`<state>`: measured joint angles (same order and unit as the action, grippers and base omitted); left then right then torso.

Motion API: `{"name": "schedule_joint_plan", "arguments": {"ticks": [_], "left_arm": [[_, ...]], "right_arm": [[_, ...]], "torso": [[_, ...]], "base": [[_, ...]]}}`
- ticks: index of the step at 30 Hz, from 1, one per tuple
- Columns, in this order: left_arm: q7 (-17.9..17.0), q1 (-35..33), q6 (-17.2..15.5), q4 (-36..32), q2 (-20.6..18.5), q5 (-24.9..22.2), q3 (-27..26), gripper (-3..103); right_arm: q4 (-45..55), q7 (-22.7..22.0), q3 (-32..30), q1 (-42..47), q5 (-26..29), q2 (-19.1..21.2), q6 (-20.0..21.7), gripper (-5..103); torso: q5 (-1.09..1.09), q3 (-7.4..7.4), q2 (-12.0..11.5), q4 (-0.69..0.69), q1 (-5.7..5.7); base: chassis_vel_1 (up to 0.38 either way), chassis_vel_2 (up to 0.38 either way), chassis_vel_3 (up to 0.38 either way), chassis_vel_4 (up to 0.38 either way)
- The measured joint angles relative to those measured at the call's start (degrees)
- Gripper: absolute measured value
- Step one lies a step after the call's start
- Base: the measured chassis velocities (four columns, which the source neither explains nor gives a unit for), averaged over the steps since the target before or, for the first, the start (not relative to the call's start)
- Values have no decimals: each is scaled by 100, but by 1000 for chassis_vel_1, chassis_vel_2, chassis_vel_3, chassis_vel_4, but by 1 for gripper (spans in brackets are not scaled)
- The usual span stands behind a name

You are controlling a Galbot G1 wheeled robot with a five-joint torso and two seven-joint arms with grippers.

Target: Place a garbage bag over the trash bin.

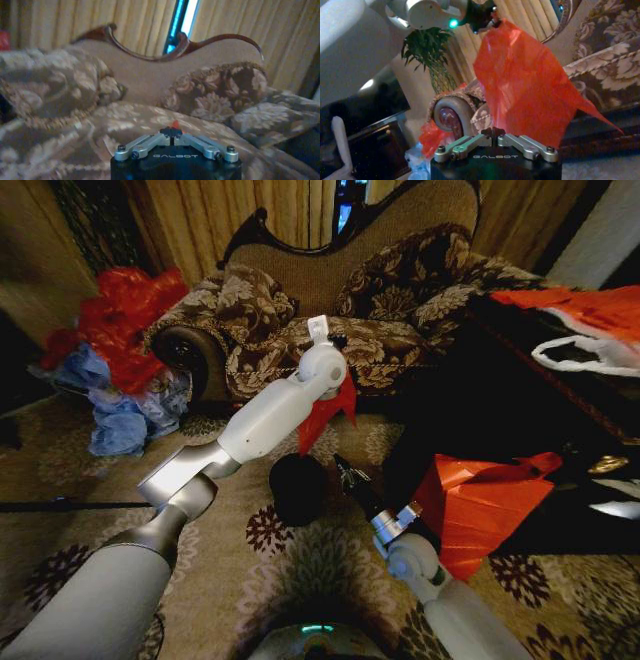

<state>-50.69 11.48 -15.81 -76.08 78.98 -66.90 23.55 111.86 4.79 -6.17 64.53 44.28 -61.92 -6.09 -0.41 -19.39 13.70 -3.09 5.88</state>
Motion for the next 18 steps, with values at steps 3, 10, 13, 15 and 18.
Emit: {"name": "schedule_joint_plan", "arguments": {"ticks": [3, 10, 13, 15, 18], "left_arm": [[-5, 7, -4, 195, 148, 257, 27, 0], [198, 12, 113, 1004, 732, 1079, 24, 0], [230, 131, 171, 1485, 1187, 1432, -6, 0], [217, 172, 174, 1574, 1288, 1506, -10, 0], [175, 232, 177, 1716, 1351, 1650, -11, 0]], "right_arm": [[19, 16, -129, 139, 9, -9, -8, 0], [112, 27, -325, 453, 137, -104, -9, 0], [60, 31, -371, 417, 273, -158, -8, 0], [62, 31, -378, 406, 329, -159, -4, 0], [86, 32, -386, 395, 398, -156, 11, 0]], "torso": [[0, 0, 0, 0, 0], [2, 0, 0, -3, 0], [1, 0, 0, -2, 0], [2, 0, 0, -5, 0], [5, 1, 0, -7, 0]], "base": [[0, 0, 0, 0], [0, 0, 0, 0], [0, 0, 0, 0], [0, 0, 0, 0], [0, 0, 0, 0]]}}
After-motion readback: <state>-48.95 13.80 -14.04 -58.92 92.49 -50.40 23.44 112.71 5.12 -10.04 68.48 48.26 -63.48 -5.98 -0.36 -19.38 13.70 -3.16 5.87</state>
